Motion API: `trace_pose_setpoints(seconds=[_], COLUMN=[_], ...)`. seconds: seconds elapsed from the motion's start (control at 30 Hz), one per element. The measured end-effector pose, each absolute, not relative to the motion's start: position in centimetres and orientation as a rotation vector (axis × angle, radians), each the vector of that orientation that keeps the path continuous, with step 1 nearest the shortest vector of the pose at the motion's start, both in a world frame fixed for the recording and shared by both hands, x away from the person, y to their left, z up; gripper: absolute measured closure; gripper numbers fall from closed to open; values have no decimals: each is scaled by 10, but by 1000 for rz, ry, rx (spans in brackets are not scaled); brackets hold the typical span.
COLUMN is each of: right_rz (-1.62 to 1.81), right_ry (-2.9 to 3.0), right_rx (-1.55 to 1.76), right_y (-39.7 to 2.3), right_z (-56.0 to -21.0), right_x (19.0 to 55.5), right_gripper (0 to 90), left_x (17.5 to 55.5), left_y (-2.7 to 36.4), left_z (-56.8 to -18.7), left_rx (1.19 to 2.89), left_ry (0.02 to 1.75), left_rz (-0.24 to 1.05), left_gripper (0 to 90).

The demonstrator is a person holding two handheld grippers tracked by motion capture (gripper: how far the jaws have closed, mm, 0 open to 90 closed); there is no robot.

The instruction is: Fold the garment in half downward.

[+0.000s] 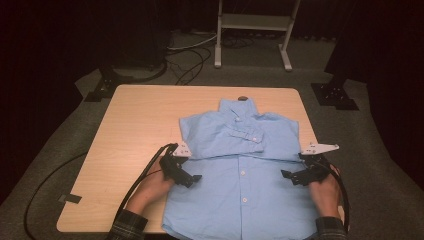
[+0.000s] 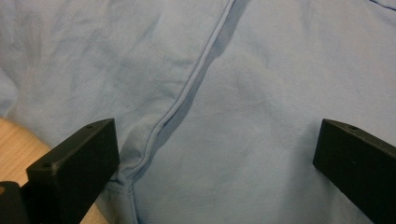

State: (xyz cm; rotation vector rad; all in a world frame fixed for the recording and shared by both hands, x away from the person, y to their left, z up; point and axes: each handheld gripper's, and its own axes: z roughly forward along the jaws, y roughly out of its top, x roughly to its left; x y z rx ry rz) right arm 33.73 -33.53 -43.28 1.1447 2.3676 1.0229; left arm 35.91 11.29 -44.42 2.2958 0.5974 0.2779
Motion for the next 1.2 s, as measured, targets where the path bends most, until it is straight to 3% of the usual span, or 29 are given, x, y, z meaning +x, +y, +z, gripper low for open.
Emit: trace_pose_setpoints(seconds=[0.23, 1.2], right_rz=[1052, 928], right_ry=[2411, 2365], right_rx=[1158, 1211], right_y=[-344, -306], right_z=[-443, -445], right_x=[346, 345], right_gripper=[0, 0], left_x=[360, 364], left_y=[111, 135], left_z=[-443, -437], left_rx=[2312, 2379], left_ry=[605, 631], left_rz=[272, 251], left_gripper=[0, 0])
